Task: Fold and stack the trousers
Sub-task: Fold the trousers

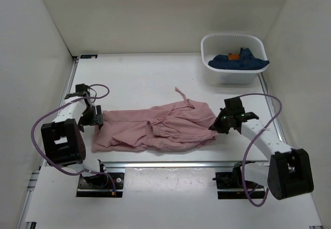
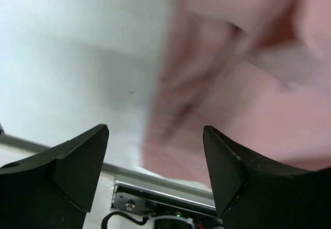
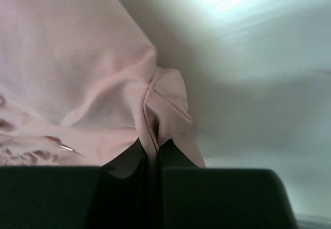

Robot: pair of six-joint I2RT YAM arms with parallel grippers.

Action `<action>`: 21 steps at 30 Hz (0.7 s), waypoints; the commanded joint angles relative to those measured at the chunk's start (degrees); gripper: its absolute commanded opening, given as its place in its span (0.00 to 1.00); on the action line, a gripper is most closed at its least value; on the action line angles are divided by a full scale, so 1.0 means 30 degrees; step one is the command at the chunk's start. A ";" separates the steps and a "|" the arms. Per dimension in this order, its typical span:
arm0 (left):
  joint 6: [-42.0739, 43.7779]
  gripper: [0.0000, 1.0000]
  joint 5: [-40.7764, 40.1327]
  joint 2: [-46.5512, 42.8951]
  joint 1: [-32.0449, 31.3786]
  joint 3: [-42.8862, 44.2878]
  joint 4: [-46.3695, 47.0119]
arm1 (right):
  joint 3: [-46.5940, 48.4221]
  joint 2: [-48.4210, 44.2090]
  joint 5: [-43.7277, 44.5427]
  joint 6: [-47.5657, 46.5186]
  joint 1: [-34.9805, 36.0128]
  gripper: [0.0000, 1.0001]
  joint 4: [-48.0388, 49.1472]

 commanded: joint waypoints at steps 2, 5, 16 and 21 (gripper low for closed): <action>-0.0011 0.87 0.2620 -0.0550 -0.0540 0.2885 -0.0765 | 0.5246 -0.2371 0.6423 -0.1980 -0.0810 0.00 -0.7165; -0.0011 0.87 0.2388 0.0648 -0.2379 0.3825 -0.0970 | 0.8851 -0.1935 1.0108 -0.2599 0.1315 0.00 -0.9830; -0.0011 0.88 0.4878 0.6012 -0.6722 0.5703 -0.1238 | 2.5922 1.4257 1.6424 -0.0456 1.6494 0.00 -1.5757; -0.0011 0.26 0.5344 0.7713 -0.6722 0.5526 -0.0477 | 3.1532 1.7697 1.5021 -0.1749 1.7471 0.00 -1.4043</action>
